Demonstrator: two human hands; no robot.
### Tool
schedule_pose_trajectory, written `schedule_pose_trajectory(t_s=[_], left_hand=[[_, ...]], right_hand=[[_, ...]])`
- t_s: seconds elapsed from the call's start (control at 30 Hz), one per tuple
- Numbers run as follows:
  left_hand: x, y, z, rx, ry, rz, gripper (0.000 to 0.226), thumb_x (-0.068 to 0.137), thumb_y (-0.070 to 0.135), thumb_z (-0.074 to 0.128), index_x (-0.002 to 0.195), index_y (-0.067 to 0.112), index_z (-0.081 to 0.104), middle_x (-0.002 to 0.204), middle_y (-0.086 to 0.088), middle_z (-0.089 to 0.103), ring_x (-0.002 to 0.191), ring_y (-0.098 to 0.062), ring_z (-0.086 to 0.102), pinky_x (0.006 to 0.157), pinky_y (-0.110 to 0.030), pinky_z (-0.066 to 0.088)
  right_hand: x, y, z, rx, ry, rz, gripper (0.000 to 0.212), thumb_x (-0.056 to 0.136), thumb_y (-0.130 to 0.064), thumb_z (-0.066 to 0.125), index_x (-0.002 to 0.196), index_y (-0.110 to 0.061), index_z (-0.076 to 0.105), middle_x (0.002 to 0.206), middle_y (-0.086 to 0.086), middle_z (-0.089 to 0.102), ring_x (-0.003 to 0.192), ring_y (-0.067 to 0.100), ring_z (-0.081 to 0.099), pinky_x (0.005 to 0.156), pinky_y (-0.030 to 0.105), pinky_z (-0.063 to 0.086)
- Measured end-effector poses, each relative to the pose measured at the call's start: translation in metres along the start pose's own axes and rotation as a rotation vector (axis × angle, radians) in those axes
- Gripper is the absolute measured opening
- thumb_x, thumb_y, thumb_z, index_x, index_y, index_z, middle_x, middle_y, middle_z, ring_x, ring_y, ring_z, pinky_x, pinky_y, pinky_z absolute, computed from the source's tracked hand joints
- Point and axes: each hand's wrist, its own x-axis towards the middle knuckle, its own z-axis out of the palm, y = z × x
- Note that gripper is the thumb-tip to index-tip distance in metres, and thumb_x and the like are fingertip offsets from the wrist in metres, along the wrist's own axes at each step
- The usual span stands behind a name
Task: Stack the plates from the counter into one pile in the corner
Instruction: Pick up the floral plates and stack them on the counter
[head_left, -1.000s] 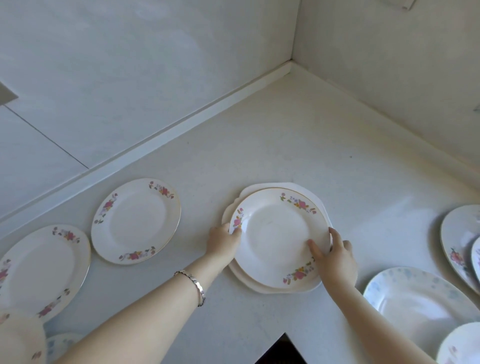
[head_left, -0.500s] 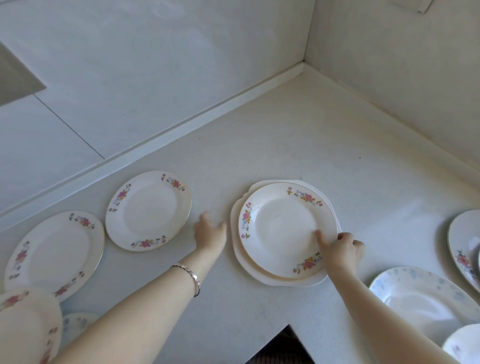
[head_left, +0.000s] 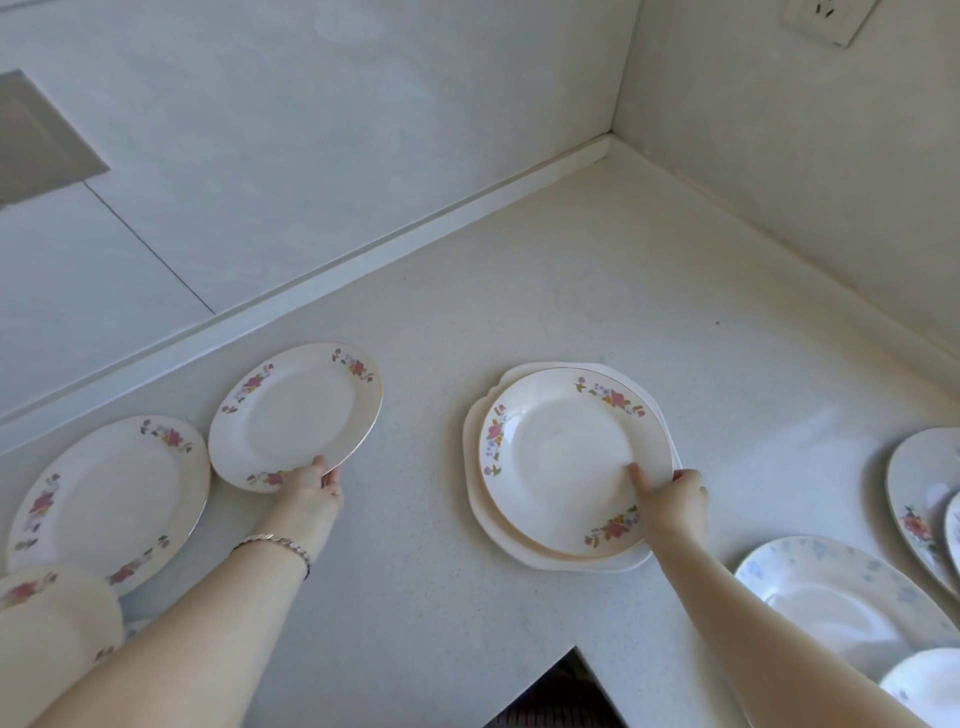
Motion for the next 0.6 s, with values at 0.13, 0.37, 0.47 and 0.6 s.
schedule_pose_trajectory(t_s=[0.13, 0.37, 0.47, 0.6], left_hand=[[-0.03, 0.002, 0.003, 0.104, -0.081, -0.091, 0.025, 0.097, 0.0, 0.04, 0.078, 0.014, 0.046, 0.097, 0.007, 0.06, 0.109, -0.004, 0.061, 0.023, -0.011, 0.02], [-0.092, -0.021, 0.023, 0.549, -0.423, -0.001, 0.024, 0.089, -0.009, 0.047, 0.078, 0.012, 0.052, 0.07, 0.0, 0.066, 0.037, -0.002, 0.061, 0.023, -0.009, 0.017], [-0.109, -0.037, 0.036, 0.782, -0.497, 0.047, 0.022, 0.084, -0.012, 0.053, 0.081, 0.01, 0.058, 0.075, -0.007, 0.064, 0.033, -0.003, 0.056, 0.027, -0.01, 0.017], [-0.114, -0.066, 0.044, 1.062, -0.602, 0.044, 0.021, 0.083, -0.007, 0.058, 0.078, 0.014, 0.06, 0.073, -0.004, 0.064, 0.038, -0.006, 0.055, 0.029, -0.011, 0.019]], right_hand=[[-0.002, -0.005, -0.009, 0.052, -0.028, 0.009, 0.064, 0.078, -0.038, 0.069, 0.125, -0.006, 0.04, 0.131, 0.018, 0.04, 0.099, 0.032, 0.051, 0.088, 0.045, 0.046], [-0.016, -0.033, -0.038, 0.203, -0.019, -0.352, 0.051, 0.091, -0.039, 0.051, 0.129, -0.006, 0.043, 0.124, 0.012, 0.05, 0.108, 0.023, 0.052, 0.089, 0.032, 0.044], [-0.019, -0.047, -0.05, 0.411, -0.244, -0.252, 0.043, 0.096, -0.039, 0.038, 0.126, -0.009, 0.042, 0.093, 0.007, 0.058, 0.073, 0.021, 0.058, 0.064, 0.032, 0.049], [-0.018, -0.026, -0.059, 0.176, -0.213, -0.25, 0.045, 0.087, -0.022, 0.061, 0.128, -0.011, 0.045, 0.095, 0.009, 0.065, 0.067, 0.015, 0.061, 0.057, 0.02, 0.049]])
